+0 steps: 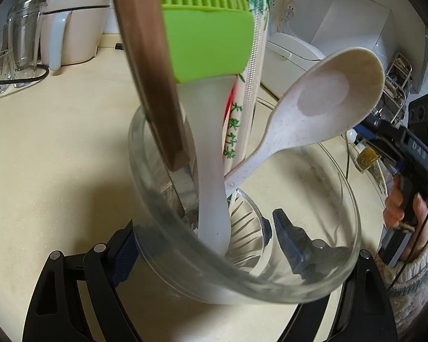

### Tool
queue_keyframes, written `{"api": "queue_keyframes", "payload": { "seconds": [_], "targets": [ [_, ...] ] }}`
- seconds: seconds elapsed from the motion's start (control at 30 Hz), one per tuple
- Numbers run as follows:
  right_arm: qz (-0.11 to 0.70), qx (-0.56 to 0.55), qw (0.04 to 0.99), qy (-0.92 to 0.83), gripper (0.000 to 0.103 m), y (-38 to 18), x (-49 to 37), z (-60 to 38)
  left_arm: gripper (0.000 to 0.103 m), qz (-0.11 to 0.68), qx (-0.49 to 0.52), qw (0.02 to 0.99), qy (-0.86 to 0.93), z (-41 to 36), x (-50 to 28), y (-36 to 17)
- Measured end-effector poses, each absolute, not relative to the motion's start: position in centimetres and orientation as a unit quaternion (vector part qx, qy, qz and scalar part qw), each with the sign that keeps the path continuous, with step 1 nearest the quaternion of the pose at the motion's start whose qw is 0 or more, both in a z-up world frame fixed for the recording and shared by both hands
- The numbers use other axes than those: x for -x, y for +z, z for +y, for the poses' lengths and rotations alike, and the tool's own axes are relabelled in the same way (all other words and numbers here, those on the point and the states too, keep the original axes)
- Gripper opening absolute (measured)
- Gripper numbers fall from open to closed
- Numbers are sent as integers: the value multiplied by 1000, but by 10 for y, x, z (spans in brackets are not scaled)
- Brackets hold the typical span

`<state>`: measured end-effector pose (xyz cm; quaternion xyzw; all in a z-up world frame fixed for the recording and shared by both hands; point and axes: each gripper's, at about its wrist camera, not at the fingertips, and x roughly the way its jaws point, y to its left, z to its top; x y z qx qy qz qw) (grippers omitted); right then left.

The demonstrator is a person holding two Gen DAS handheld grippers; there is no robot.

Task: Organize utensils
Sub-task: 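Lift the metal spoon with the right tool toward the held glass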

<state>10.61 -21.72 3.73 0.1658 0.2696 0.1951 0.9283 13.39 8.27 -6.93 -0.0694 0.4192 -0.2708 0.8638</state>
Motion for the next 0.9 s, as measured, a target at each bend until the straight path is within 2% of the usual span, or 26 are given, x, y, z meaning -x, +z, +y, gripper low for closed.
{"api": "queue_keyframes", "payload": {
  "seconds": [0.27,0.63,0.9],
  "targets": [
    [228,-193,942,156,30,56,-96,-260,88,419,80,861,-277,89,-136,-73],
    [200,-169,956,132,30,75,-80,-260,88,419,85,858,-285,96,-138,-75],
    [154,-142,964,163,30,131,-61,-238,88,419,84,858,-285,96,-138,-75]
  ]
}}
